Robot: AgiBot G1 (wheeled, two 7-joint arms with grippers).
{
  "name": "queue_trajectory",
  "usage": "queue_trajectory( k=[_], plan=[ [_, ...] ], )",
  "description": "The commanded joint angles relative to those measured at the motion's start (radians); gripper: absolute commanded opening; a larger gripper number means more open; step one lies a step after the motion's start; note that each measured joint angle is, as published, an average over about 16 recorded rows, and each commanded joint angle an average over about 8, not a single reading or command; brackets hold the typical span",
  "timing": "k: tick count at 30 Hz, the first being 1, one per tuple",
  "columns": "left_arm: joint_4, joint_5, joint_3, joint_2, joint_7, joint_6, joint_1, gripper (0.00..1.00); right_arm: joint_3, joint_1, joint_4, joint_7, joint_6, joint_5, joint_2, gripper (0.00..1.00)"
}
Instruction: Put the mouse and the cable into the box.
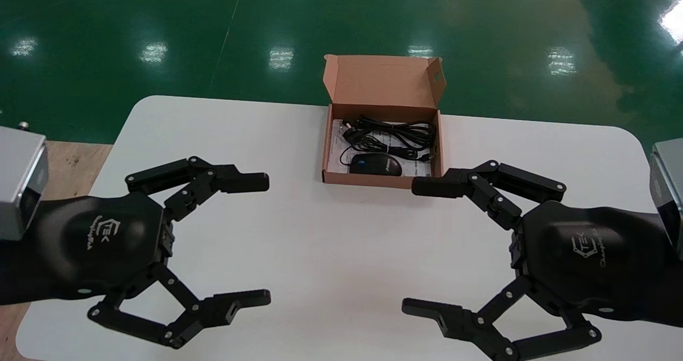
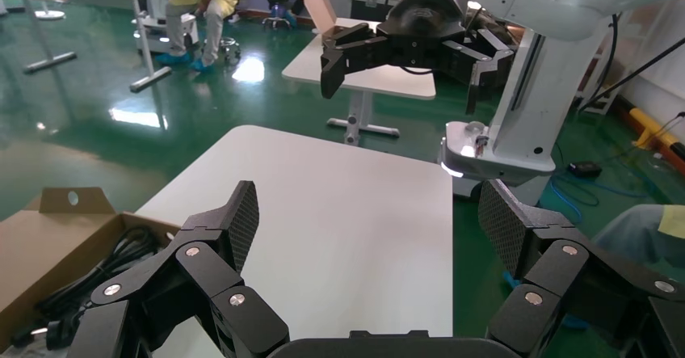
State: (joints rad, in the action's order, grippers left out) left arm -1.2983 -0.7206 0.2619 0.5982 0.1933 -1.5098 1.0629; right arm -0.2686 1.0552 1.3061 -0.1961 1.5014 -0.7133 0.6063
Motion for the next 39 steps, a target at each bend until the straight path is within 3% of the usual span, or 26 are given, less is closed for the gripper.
queue_trajectory(
  k=[1,39],
  plan=[
    [0.003,-0.002,0.004,0.002,-0.001,0.003,0.002,1.0,-0.003,0.004,-0.005,0.002,-0.001,-0.004,0.001,1.0],
    [0.014,-0.009,0.017,0.012,-0.006,0.014,0.011,1.0,-0.012,0.022,-0.026,0.011,-0.006,-0.019,0.006,1.0]
  ],
)
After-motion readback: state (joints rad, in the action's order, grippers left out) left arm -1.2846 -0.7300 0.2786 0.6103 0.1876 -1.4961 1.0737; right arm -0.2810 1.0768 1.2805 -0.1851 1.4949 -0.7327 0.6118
